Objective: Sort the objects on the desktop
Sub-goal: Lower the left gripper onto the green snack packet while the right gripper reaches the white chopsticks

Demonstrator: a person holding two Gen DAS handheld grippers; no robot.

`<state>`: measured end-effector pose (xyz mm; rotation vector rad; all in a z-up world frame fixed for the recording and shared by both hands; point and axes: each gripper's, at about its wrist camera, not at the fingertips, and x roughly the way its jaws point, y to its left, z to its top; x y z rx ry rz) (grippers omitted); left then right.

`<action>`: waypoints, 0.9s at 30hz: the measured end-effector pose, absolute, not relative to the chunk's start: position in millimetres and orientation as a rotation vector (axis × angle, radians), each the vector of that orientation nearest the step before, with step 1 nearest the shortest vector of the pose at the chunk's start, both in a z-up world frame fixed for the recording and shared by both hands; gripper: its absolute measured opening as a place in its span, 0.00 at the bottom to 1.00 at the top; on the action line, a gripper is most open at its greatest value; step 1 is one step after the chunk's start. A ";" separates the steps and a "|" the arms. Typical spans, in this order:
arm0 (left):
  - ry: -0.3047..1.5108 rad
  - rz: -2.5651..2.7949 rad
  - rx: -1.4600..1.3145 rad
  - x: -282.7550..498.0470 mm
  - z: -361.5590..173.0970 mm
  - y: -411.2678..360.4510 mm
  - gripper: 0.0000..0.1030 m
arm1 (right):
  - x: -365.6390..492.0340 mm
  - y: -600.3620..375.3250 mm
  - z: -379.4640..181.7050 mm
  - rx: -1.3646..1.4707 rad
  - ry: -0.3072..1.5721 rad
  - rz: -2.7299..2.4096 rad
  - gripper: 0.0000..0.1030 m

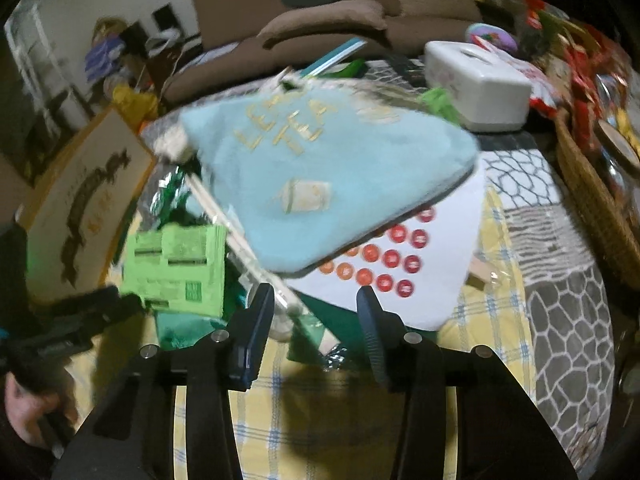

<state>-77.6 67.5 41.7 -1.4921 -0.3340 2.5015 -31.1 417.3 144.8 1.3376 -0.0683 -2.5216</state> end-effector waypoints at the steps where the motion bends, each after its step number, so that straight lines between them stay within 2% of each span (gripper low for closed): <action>1: -0.326 2.507 -1.488 -76.5 41.9 66.2 0.79 | -31.4 412.6 141.7 1.336 -0.036 -2.512 0.43; 3: -0.324 2.507 -1.485 -74.9 42.0 63.3 0.79 | -32.4 402.3 135.2 1.344 0.034 -2.495 0.43; 5: -0.329 2.501 -1.480 -71.0 41.9 60.8 0.79 | -33.9 393.2 129.1 1.349 0.075 -2.465 0.33; 12: -0.296 2.496 -1.473 -62.0 40.1 58.4 0.79 | -39.5 380.9 112.8 1.368 0.171 -2.449 0.31; 16: -0.311 2.484 -1.480 -59.8 37.1 56.5 0.79 | -40.5 380.1 109.6 1.361 0.196 -2.449 0.24; 18: -0.319 2.479 -1.480 -59.2 36.6 56.5 0.79 | -38.8 381.2 110.9 1.355 0.186 -2.436 0.21; 19: -0.323 2.477 -1.480 -58.6 36.3 56.9 0.79 | -38.0 380.4 112.2 1.353 0.173 -2.423 0.13; 20: -0.329 2.473 -1.480 -58.2 36.0 57.0 0.79 | -37.1 380.1 113.4 1.350 0.159 -2.406 0.10; 27: -0.342 2.450 -1.465 -51.5 39.6 61.1 0.79 | -22.2 380.0 136.1 1.278 0.027 -2.324 0.06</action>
